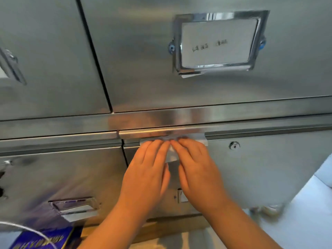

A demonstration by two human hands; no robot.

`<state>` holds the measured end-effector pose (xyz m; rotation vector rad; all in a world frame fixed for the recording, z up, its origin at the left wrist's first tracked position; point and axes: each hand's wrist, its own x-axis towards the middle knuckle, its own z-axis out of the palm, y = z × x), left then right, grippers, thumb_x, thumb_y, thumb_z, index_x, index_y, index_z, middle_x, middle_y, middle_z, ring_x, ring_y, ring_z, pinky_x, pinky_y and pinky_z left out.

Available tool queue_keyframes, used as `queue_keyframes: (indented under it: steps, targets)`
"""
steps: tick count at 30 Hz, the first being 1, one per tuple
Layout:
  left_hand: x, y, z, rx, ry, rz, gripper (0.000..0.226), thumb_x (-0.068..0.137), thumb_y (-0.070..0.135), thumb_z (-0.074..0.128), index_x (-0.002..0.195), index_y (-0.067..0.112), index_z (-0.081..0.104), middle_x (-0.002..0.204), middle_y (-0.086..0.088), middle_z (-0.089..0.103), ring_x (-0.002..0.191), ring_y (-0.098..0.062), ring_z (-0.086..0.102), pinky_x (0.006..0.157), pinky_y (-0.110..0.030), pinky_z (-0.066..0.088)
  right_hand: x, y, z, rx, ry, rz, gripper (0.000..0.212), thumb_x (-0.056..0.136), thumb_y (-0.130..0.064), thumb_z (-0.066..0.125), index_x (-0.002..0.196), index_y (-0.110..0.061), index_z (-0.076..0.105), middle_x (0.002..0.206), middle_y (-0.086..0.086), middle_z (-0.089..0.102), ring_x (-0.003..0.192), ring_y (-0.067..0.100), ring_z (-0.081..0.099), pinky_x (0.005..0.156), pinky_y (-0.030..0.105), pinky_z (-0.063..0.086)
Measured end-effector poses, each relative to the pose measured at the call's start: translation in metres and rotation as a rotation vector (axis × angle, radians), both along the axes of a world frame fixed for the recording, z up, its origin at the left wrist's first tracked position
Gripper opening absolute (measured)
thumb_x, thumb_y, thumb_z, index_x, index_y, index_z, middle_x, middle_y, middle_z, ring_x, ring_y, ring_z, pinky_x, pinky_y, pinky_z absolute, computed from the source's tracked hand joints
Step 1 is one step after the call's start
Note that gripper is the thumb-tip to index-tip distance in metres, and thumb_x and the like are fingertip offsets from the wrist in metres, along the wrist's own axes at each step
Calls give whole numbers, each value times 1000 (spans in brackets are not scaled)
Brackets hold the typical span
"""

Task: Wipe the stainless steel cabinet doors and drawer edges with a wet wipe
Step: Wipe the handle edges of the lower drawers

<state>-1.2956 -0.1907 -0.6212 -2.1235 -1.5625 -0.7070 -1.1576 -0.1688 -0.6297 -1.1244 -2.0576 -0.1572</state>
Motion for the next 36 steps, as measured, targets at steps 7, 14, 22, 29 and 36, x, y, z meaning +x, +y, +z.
queue_keyframes:
  steps: [7,14,22,29,36]
  targets:
    - [-37,-19,-3,-82,-206,36,49,79,16,69,127,12,56,129,-5,54,121,-15,41,102,-28,33,-39,-8,-6,-8,11,38,48,83,0,59,131,-6,54,128,12,54,121,19,40,95,23,40]
    - [-31,-25,3,-235,-842,-14,17,93,21,50,95,37,57,103,21,53,99,7,48,85,-1,33,-30,-8,-19,7,-2,47,50,80,4,60,129,-3,53,124,11,52,119,21,41,103,20,33]
    - [-36,-7,29,-921,-1973,-80,41,89,44,55,102,8,67,97,-10,73,87,-20,71,72,-28,59,-31,-11,-17,-85,99,63,38,93,-18,37,127,-10,53,123,1,50,116,12,41,102,10,24]
    - [-49,-7,41,-1026,-1851,-4,42,90,48,52,84,9,67,85,-11,73,65,-17,70,56,-25,58,-24,-9,-10,-105,94,101,35,90,-9,47,123,-10,57,121,0,52,114,10,40,100,9,25]
    - [-47,3,50,-1032,-1926,15,38,92,38,55,94,4,72,92,-13,73,78,-22,72,54,-26,58,-24,-9,-10,-132,116,101,34,90,-11,47,123,-13,57,118,-3,52,114,4,38,100,3,22]
